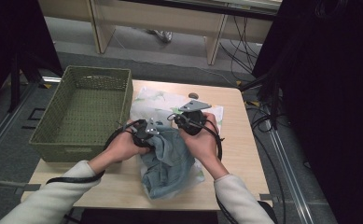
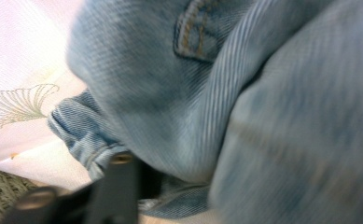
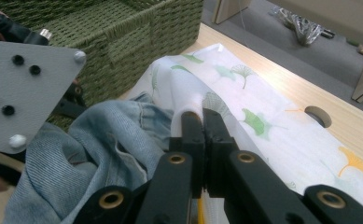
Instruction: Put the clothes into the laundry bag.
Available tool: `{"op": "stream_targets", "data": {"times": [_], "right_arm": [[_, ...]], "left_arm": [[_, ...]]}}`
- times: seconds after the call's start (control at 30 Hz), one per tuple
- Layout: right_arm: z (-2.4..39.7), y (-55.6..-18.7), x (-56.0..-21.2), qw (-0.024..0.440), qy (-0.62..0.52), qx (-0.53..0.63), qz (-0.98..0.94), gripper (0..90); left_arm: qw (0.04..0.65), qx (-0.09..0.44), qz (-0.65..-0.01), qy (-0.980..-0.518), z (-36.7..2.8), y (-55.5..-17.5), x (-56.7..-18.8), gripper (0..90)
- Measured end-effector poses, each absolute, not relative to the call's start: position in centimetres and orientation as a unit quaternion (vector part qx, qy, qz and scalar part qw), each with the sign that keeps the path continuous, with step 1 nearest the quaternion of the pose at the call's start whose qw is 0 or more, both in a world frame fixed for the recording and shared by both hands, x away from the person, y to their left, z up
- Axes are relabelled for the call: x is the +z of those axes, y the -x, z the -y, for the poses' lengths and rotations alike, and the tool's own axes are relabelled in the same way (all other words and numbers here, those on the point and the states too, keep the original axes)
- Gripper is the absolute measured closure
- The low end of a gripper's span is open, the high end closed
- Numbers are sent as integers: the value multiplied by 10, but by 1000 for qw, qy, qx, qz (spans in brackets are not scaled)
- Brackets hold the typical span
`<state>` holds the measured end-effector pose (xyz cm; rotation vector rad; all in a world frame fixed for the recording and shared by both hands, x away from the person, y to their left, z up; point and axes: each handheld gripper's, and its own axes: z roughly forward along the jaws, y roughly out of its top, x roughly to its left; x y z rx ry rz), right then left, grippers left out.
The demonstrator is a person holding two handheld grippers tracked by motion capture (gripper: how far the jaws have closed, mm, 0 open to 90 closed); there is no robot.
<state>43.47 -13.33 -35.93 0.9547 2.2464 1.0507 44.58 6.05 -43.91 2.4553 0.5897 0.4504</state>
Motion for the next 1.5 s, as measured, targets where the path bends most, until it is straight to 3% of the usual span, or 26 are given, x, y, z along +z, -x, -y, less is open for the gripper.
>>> {"op": "stream_targets", "data": {"times": [0.07,0.17,0.63,0.8,0.97,1.13,1.5], "right_arm": [[133,-435,-359,241,-347,383,-821,900],[133,-435,-359,243,-347,384,-821,900],[128,-431,-339,283,-342,414,-795,900],[128,-433,-340,285,-339,412,-796,900],[126,-434,-345,276,-340,407,-801,900],[127,-435,-349,265,-349,406,-802,900],[125,-432,-349,258,-335,406,-810,900]], "left_arm": [[294,169,-230,-912,-61,-445,-438,766],[317,178,-249,-898,-66,-442,-430,820],[432,279,-248,-821,-105,-404,-347,831],[434,307,-193,-825,-98,-391,-335,829],[419,265,-116,-860,-73,-387,-359,826],[419,215,-86,-878,-56,-388,-381,827],[439,145,-119,-879,-49,-413,-400,825]]}}
